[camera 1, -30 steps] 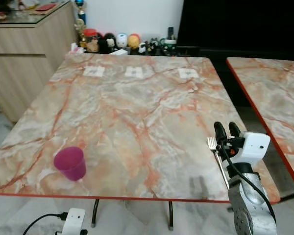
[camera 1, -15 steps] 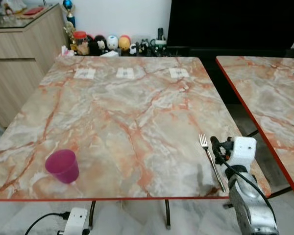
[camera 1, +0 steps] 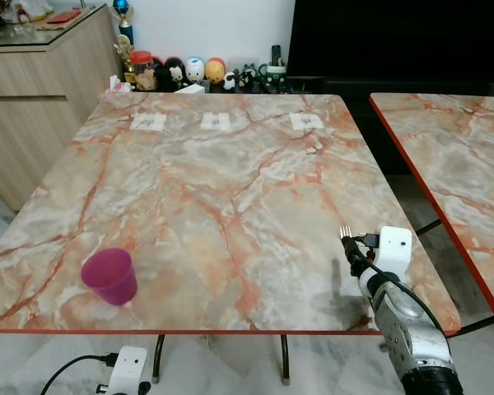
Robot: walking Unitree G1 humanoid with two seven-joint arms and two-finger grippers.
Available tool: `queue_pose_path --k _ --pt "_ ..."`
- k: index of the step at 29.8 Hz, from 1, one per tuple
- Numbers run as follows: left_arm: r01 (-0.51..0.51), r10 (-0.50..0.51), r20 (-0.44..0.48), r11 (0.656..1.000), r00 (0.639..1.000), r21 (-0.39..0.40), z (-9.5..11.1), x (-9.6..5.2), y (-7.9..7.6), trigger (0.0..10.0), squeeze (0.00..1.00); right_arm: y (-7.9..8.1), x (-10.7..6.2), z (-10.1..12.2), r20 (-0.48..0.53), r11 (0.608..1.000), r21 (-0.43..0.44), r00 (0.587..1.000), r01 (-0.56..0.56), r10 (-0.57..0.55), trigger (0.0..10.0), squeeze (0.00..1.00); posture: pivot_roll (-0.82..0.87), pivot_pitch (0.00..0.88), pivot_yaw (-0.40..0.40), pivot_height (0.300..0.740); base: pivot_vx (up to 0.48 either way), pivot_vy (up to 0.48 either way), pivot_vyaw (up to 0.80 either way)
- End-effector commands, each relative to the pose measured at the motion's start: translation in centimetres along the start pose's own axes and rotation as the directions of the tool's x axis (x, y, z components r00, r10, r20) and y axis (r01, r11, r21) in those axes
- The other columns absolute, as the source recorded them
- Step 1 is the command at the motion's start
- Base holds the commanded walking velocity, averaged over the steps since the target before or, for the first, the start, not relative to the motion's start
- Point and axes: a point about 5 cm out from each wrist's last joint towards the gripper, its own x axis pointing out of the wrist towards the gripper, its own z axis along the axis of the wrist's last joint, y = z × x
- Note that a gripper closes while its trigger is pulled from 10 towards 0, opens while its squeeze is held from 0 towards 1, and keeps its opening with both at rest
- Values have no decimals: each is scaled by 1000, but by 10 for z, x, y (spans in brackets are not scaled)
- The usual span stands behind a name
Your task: Setting the table
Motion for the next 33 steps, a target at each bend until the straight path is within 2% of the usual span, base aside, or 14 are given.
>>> queue_pose_path --k 1,10,20,24,25,33 --pt "1 -1 -3 1000 1000 6 -1 0 1 10000 0 1 3 -2 -30 1000 23 1000 2 -2 10000 0 46 1 1 740 0 0 0" --pt "2 -2 -2 1000 1000 10 0 0 2 10000 0 -1 4 -8 -72 999 35 997 1 1 10000 0 45 2 2 740 0 0 0" --pt "3 -3 -6 1000 1000 8 -2 0 2 10000 0 0 5 -27 -193 999 35 981 3 3 10000 0 50 7 0 740 0 0 0" --pt "5 -5 -8 1000 1000 8 -2 -1 2 10000 0 1 4 -30 -201 999 35 979 -6 13 10000 0 51 6 0 740 0 0 0" --pt "5 -5 -9 1000 1000 9 -2 -1 2 10000 0 2 4 -29 -197 999 36 980 -11 18 0 0 52 5 -1 740 0 0 0" --pt "9 -9 -12 1000 1000 11 -3 -1 1 10000 0 3 6 -27 -191 999 29 981 -19 24 0 0 49 0 -1 740 0 0 0"
